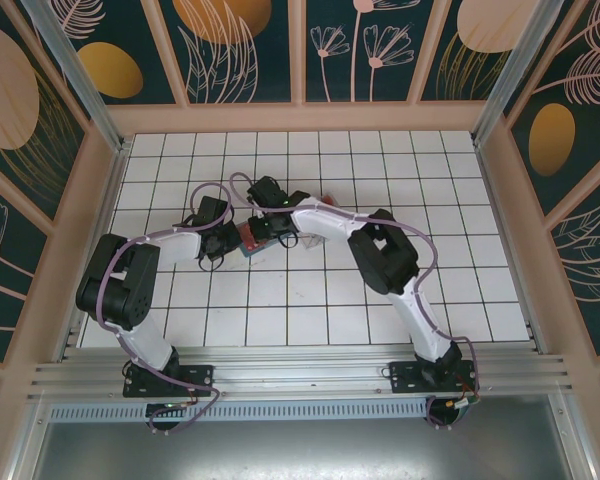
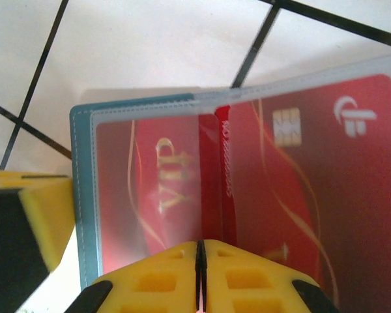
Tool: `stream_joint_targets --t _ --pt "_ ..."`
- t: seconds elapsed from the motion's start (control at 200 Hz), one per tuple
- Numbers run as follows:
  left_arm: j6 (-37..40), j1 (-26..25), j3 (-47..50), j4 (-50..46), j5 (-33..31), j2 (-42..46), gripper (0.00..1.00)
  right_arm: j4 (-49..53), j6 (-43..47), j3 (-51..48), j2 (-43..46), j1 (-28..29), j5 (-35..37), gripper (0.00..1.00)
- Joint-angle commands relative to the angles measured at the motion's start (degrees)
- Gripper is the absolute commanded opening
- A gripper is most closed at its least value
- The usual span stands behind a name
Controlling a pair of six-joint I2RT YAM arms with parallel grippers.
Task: Put the credit cards into the card holder
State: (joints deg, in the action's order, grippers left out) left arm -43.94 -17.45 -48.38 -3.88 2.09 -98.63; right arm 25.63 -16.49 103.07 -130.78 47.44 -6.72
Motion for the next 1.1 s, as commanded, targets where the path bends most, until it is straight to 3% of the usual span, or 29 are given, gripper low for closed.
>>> stream_joint_targets --t 0.0,0.12,0.345,0.465,0.671,0.901,1.096 --pt "1.47 0.2 -0.75 -3.33 -2.24 1.58 0.07 -1.36 -0.8 -3.45 8.78 -2.39 -2.02 0.14" --pt "1.78 0.21 -0.49 -4.27 -3.19 3.89 0.08 -4.87 -2.55 -9.7 13.05 -5.18 -3.87 0.16" --pt "2.11 0.2 -1.25 -5.31 -2.87 4.99 0.17 -4.2 -3.61 -10.57 10.97 -7.89 -4.27 0.38" --pt "1.74 0.22 -2.21 -4.76 -0.95 3.99 0.31 -2.26 -2.96 -6.83 8.17 -7.72 -3.98 0.41" --pt "4.09 0.21 -10.91 -9.17 -3.0 0.88 0.41 -1.26 -2.56 -5.69 7.73 -7.56 -2.76 0.42" --pt "6.41 0.22 -26.25 -11.78 1.71 -12.27 0.43 -4.72 -4.49 -13.63 14.24 -8.57 -2.11 0.43" --pt "6.79 -0.14 -31.4 -11.34 6.83 -18.23 0.45 -6.79 -5.09 -21.42 20.73 -10.54 -1.41 0.44"
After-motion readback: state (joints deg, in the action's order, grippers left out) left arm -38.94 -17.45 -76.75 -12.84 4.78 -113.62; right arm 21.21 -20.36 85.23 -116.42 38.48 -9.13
